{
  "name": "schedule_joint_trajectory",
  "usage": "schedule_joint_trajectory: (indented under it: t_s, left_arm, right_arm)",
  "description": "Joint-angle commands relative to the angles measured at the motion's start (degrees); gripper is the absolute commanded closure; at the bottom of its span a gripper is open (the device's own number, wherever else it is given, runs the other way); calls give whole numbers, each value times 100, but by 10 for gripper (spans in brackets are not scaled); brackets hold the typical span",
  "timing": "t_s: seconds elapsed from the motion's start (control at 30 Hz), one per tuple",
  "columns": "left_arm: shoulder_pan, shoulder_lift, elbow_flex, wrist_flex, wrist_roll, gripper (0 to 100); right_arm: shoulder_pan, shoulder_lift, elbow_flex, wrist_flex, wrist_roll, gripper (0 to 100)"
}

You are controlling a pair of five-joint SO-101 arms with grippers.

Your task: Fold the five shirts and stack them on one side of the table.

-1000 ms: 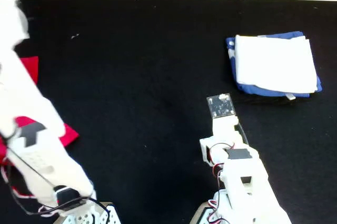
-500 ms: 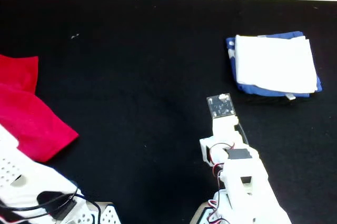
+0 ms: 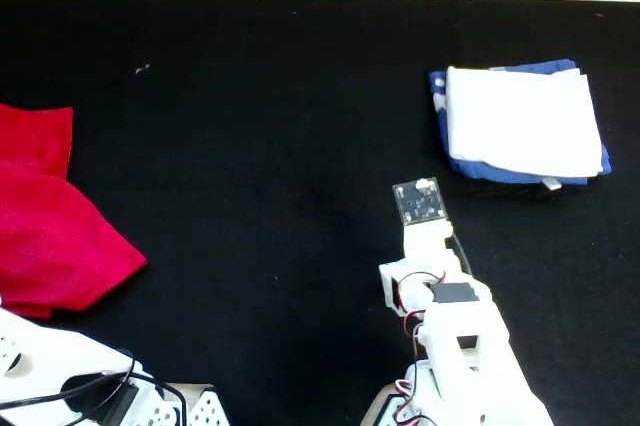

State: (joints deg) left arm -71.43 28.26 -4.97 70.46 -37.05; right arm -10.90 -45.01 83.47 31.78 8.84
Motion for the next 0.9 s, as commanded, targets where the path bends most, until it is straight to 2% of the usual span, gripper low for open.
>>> schedule_joint_trajectory:
  t_s: [0.0,0.07,0.27,0.53,0.63,0.73,0.87]
  left_arm:
    - [523,-171,356,-422,185,801]
    - [963,-189,330,-264,633,801]
    - [2167,-189,-462,888,1565,801]
    - [3108,-180,-1842,1749,2136,801]
    - [3178,-127,-1991,1749,2233,801]
    - [2932,-145,-1982,1793,2233,801]
    - [2484,-224,-2158,2444,1987,801]
  right_arm:
    - [-75,13,22,-84,0,991]
    - [-75,13,22,-84,0,991]
    - [-75,13,22,-84,-9,991]
    - [-75,13,22,-84,-9,991]
    - [-75,13,22,-84,-9,991]
    - [-75,13,22,-84,-9,991]
    - [-75,22,22,-84,-9,991]
